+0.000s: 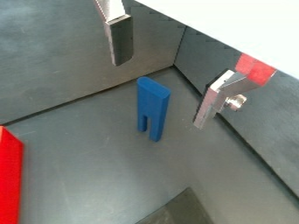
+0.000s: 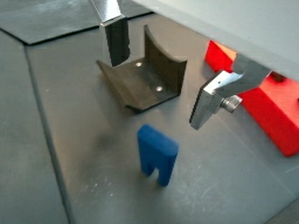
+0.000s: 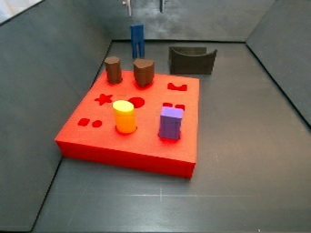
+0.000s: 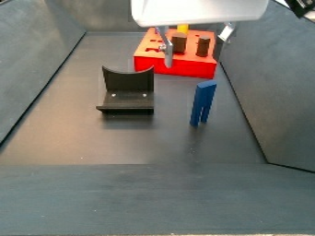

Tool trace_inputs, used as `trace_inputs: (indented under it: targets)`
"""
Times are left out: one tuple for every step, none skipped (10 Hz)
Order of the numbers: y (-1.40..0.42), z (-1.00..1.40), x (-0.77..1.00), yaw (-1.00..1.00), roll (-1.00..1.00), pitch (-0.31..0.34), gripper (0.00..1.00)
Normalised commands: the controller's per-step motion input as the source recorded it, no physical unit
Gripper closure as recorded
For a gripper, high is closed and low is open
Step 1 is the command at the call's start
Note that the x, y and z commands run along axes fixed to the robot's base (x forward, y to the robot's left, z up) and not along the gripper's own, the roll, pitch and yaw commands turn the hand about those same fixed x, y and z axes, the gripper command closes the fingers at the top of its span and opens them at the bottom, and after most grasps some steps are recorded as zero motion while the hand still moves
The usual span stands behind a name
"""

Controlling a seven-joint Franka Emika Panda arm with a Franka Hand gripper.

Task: Pick up the square-circle object. Move up. Rotate the square-circle object. Move to above the board. Insert the square-circle object.
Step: Pick up the square-circle object.

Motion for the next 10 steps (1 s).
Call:
trace_inputs:
  targets:
    - [0.2, -0.29, -0.09, 0.08, 0.06, -0.02, 0.0]
    - [0.21, -0.36, -0.11, 0.0, 0.05, -0.014, 0.0]
    - [0.15, -0.44, -0.15, 0.01, 0.02, -0.044, 0.0]
    - [0.05, -0.46, -0.27, 0.09, 0.02, -0.073, 0.0]
    - [0.0, -0.35, -0.36, 0.21, 0.04, -0.081, 0.0]
    - [0.0, -0.3, -0.21, 0.19, 0.0, -0.086, 0.0]
    - [0.0, -0.39, -0.09, 0.21, 0.05, -0.093, 0.0]
    - [0.0, -0.41, 0.0, 0.24, 0.05, -0.093, 0.0]
    - [0.0, -0.44, 0.0, 0.23, 0.05, -0.094, 0.0]
    - [0.03, -0.43, 0.0, 0.21, 0.03, -0.059, 0.0]
